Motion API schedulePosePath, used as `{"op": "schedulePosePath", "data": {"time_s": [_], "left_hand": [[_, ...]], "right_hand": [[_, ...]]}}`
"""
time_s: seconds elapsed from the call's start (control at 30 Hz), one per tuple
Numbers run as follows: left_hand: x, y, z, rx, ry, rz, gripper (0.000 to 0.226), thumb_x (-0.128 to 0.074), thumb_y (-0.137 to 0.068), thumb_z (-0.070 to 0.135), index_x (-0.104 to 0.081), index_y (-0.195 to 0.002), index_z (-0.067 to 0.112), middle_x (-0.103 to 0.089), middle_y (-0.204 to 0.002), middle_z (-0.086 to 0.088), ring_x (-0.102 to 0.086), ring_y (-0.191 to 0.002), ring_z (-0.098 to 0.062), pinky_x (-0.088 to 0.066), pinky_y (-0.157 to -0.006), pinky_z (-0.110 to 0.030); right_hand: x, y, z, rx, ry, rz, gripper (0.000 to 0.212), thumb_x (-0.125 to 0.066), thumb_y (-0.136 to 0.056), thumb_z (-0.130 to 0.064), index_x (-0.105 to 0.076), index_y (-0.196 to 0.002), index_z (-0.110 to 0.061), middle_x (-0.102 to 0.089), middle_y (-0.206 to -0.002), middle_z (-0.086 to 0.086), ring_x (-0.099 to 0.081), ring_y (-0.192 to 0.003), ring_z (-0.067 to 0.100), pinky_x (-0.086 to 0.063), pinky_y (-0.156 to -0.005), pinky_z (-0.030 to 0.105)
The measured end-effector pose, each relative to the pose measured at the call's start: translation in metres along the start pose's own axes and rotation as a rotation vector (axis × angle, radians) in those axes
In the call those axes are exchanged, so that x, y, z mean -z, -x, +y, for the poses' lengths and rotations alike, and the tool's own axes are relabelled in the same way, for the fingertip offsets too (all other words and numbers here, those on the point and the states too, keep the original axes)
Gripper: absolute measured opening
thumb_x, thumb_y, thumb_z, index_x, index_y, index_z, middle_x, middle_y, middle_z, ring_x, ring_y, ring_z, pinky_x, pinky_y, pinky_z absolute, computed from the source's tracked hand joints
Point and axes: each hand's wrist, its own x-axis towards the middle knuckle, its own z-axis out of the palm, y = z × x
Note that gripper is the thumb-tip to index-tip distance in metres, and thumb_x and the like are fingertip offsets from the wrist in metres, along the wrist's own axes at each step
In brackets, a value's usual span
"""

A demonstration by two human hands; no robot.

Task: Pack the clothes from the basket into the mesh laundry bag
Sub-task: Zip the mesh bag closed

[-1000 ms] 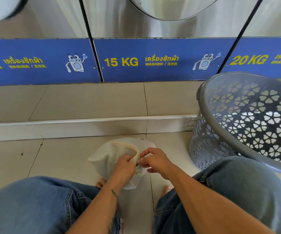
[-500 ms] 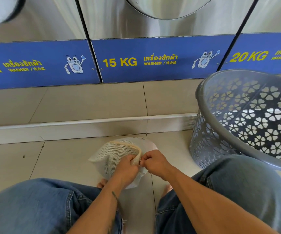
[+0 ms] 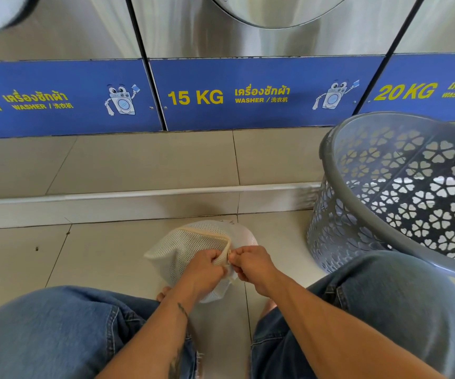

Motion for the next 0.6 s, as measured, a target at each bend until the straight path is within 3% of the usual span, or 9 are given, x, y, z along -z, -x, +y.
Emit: {"op": "schedulePosePath", "data": {"time_s": [0.1,0.23,0.37,0.47,0.6], "left_hand": [[0.001,-0.002,-0.003,0.032,0.017,-0.023,0.013,-0.072,-0.078,0.01,-0.072,-0.091,0.009,-0.066,-0.079,-0.003,-0.058,-0.072,-0.015,-0.047,-0.065,-0.027],[-0.001,-0.004,-0.006,0.076,0.065,-0.022,0.019,-0.071,-0.076,0.006,-0.07,-0.093,-0.002,-0.063,-0.078,-0.008,-0.056,-0.072,-0.018,-0.045,-0.063,-0.028],[-0.001,-0.006,-0.006,0.113,0.109,0.013,0.016,-0.063,-0.077,0.001,-0.074,-0.089,0.004,-0.071,-0.086,-0.02,-0.062,-0.076,-0.024,-0.05,-0.068,-0.034],[-0.002,-0.009,-0.004,0.138,0.127,0.031,0.014,-0.062,-0.078,0.003,-0.075,-0.081,0.008,-0.072,-0.083,-0.016,-0.063,-0.076,-0.024,-0.051,-0.071,-0.036],[-0.002,-0.013,0.003,0.153,0.164,0.063,0.019,-0.058,-0.085,0.026,-0.07,-0.079,0.013,-0.068,-0.082,-0.006,-0.062,-0.081,-0.025,-0.051,-0.078,-0.044]], "right_hand": [[-0.001,-0.001,0.005,0.082,0.122,0.018,0.01,-0.065,-0.09,-0.003,-0.074,-0.086,-0.007,-0.064,-0.071,-0.001,-0.054,-0.065,0.01,-0.046,-0.059,0.024],[-0.001,-0.003,0.006,0.104,0.22,-0.002,0.012,-0.066,-0.089,-0.004,-0.071,-0.082,-0.012,-0.067,-0.08,0.001,-0.058,-0.074,0.012,-0.05,-0.065,0.025],[0.001,-0.003,0.001,0.024,0.224,-0.044,0.013,-0.065,-0.09,-0.004,-0.071,-0.082,-0.012,-0.066,-0.083,0.007,-0.057,-0.073,0.017,-0.052,-0.065,0.029],[0.003,-0.003,-0.001,-0.016,0.241,-0.05,0.013,-0.067,-0.085,-0.001,-0.073,-0.079,-0.011,-0.066,-0.079,0.009,-0.057,-0.07,0.018,-0.052,-0.063,0.028],[0.004,-0.003,0.0,0.027,0.318,-0.059,0.009,-0.067,-0.078,0.001,-0.075,-0.081,0.0,-0.066,-0.077,0.009,-0.057,-0.07,0.019,-0.052,-0.064,0.03]]}}
